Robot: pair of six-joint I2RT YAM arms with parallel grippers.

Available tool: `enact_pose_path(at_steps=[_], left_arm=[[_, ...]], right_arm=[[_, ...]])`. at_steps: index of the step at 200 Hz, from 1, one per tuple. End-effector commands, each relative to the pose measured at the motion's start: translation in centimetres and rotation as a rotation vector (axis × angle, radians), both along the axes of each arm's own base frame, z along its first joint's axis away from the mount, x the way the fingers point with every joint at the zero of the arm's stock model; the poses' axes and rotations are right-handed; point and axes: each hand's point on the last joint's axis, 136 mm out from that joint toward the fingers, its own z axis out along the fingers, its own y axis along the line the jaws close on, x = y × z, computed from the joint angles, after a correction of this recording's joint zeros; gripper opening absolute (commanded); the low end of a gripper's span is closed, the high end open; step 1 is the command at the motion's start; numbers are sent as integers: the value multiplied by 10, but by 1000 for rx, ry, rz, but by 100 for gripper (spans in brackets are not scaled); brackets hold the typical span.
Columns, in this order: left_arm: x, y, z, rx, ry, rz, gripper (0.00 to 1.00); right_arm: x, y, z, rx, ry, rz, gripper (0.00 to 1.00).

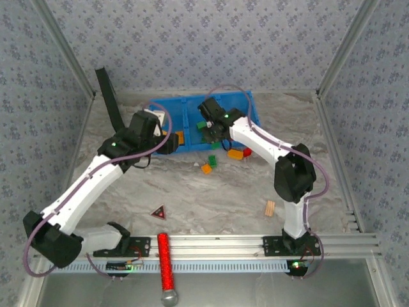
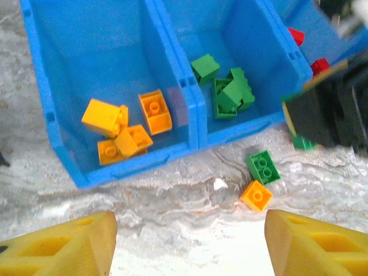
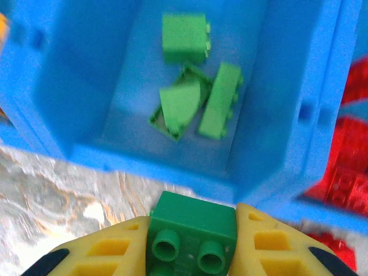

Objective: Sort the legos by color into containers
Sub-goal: Pick up the lego from the center of the table, then place the lego in the container.

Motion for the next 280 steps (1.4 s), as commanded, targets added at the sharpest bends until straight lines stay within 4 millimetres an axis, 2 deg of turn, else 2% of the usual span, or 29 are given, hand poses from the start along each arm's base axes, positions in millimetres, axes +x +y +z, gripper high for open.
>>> enact_pose_path(at_steps=[1,33,73,113,134,177,220,248,280], left_arm=[[-23,7,-17,-25,81,13,69],[-43,8,-47,-12,163,6,69],[-60,2,-73,1,229,-17,70],[-68,-10,-96,0,285,-41,71],[-70,-24,-108,0,303,-64,72],[-68,-54,-133,30,328,-123,74],[-61,-86,-155,106,312,-211,75],[-48,-101,-165,181,279,-271,76],[-28,-115,-167,242,193,-343,77]], right_arm=[[25,5,-13,-83,-29,57,24],[54,19,-24,-94,-57,75,24],[82,19,-42,-76,-53,57,24],[93,16,-55,-58,-30,39,30],[95,14,-55,-51,-28,36,34],[93,18,-33,-24,-55,49,43],[79,25,-4,0,-72,89,48],[70,28,14,22,-88,112,53],[61,28,35,45,-104,131,55]])
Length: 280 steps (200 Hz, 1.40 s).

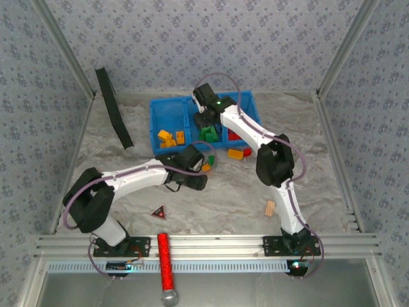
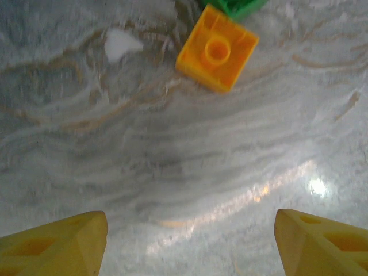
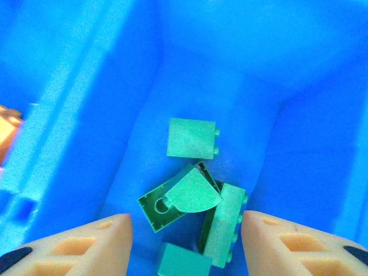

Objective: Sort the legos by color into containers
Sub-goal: Place the lego in the container, then pick up the lego from the center of the table.

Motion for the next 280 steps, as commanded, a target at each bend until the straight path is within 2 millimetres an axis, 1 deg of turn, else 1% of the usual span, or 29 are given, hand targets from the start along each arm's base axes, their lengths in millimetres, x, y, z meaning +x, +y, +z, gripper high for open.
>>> enact_pose_path(at_steps=[1,24,50,58,72,97,114,136,150,184,213,231,246,254,258,260,270,271,273,280], left_arm=[[27,-20,17,-2,-136,-93,77],[39,-31,15,31,-184,-160,78],[49,-44,6,52,-194,-213,78],[52,-47,3,59,-195,-221,78],[58,-51,-2,67,-198,-230,78],[64,-58,-10,77,-196,-238,79],[66,-61,-20,86,-177,-243,78],[66,-62,-33,91,-153,-244,77],[67,-62,-38,92,-148,-239,75],[67,-60,-49,100,-128,-223,69],[67,-61,-53,101,-119,-226,62],[67,-62,-52,102,-117,-223,54],[66,-61,-51,103,-111,-221,42],[64,-60,-52,104,-104,-218,37],[64,-58,-52,105,-101,-215,36],[63,-59,-51,103,-102,-216,35],[61,-56,-52,106,-95,-211,35],[61,-55,-52,107,-95,-210,35],[60,-55,-51,106,-94,-209,35],[58,-53,-51,107,-90,-204,34]], right_arm=[[-14,0,38,33,-27,38,55],[-23,-2,53,59,-38,53,56],[-35,-8,69,86,-52,65,59],[-39,-11,70,90,-53,67,60],[-45,-19,78,100,-68,69,62],[-54,-42,89,105,-79,37,64],[-60,-61,95,117,-80,-1,64],[-67,-87,96,130,-76,-54,64],[-72,-104,92,129,-67,-89,64],[-83,-142,74,158,-19,-197,64],[-93,-171,51,214,31,-307,64],[-98,-180,33,249,68,-333,64],[-104,-186,17,246,108,-349,64],[-108,-187,9,242,129,-356,64],[-110,-188,5,240,139,-360,64],[-107,-188,5,249,127,-360,64],[-105,-189,3,257,127,-369,65],[-109,-190,-3,250,142,-372,65],[-112,-191,-9,246,154,-375,65],[-114,-192,-16,243,167,-382,65]])
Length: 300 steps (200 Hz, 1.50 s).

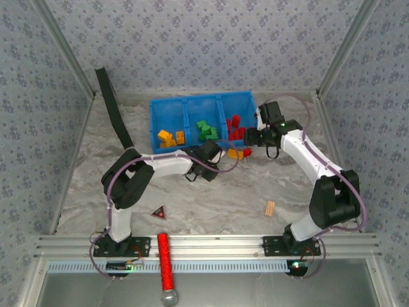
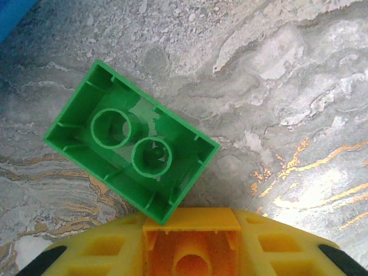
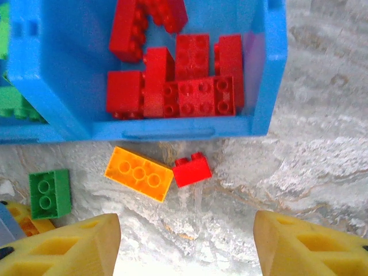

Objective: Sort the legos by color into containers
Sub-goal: Pick up the lego from the center of the table, then place the lego in the container.

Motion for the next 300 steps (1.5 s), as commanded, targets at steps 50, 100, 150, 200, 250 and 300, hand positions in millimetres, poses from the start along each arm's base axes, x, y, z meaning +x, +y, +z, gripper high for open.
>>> enact_pose_path(at_steps=[50,100,150,200,250,300], left_arm=[[-14,31,18,17,25,98,32],[2,61,103,6,-156,149,32],[54,118,174,-37,-345,305,32],[99,156,183,-106,-362,444,32],[135,159,154,-140,-286,502,33],[154,147,129,-134,-215,492,37]], right_arm=[[-5,-4,-40,80,36,-46,65],[2,2,-57,105,49,-34,65],[8,1,-76,32,67,-22,65],[15,5,-91,-36,81,9,65],[22,7,-98,-56,96,16,65],[32,9,-104,-80,101,15,65]])
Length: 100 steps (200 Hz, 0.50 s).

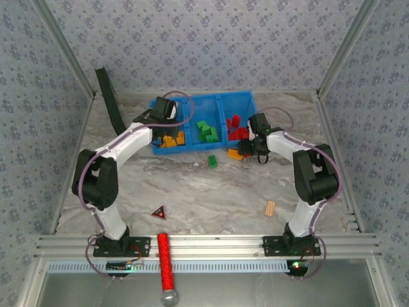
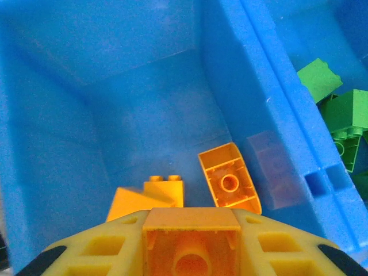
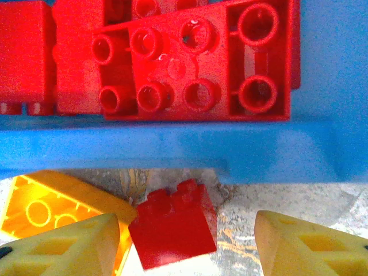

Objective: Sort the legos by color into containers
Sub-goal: Place the lego in the container.

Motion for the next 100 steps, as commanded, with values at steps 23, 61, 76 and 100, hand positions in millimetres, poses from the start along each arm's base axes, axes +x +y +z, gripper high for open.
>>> enact_pose_path(at_steps=[23,61,76,100], left_arm=[[13,-13,0,-54,16,-12,37],[13,-13,-11,-38,42,-12,42],[13,-11,-17,-24,58,-8,48],[11,-9,-24,-9,80,-2,56]], right_arm=[[9,1,-4,-42,1,9,65],[18,4,-1,-32,-11,6,58],[19,6,-2,-26,-9,4,55],[19,8,-1,-18,-11,8,52]])
